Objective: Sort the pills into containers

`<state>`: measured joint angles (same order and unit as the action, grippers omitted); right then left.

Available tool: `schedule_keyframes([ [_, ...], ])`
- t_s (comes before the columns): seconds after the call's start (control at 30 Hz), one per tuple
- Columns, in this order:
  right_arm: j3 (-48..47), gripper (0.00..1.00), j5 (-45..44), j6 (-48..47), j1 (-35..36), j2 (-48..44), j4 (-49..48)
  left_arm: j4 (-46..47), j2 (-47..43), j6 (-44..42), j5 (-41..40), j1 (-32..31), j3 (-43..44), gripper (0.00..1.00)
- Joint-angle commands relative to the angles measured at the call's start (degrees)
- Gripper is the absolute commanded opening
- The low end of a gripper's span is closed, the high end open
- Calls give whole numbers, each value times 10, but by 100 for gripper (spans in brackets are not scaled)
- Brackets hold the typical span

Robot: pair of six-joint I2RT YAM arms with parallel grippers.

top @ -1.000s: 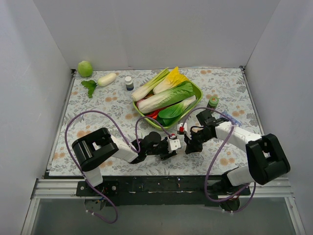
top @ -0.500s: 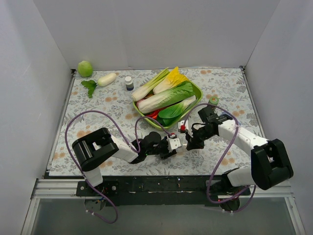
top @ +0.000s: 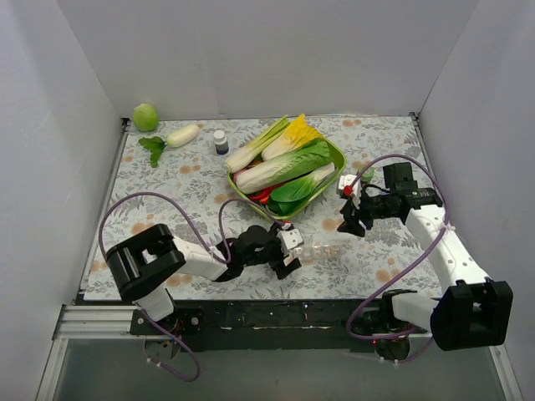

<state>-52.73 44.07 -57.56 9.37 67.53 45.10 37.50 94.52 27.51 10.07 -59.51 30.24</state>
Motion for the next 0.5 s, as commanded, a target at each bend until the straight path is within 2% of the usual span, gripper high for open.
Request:
schedule_keyframes([
  [0.0,-12,66,15,36,-26,-30,-27,11,-85,40,-17,-3,-22,89],
  [0.07,-3,68,15,53,-38,-46,-48,1,-113,57,-22,-3,-29,90],
  [0.17,9,65,66,58,-37,-50,-43,-26,-173,98,-21,-3,-40,89],
  [0.2,13,59,108,58,-33,-46,-32,-31,-189,120,-19,-3,-47,88],
  [0.23,17,54,113,57,-23,-30,-27,-38,-215,127,-10,-3,-51,87],
  [0.3,25,42,83,57,39,-1,-23,-45,-230,123,7,-3,-62,83],
  [0.4,31,31,84,65,88,34,-41,-30,-226,74,39,-4,-90,84],
  [0.47,24,27,85,59,102,53,-41,-2,-206,28,43,-7,-105,88],
])
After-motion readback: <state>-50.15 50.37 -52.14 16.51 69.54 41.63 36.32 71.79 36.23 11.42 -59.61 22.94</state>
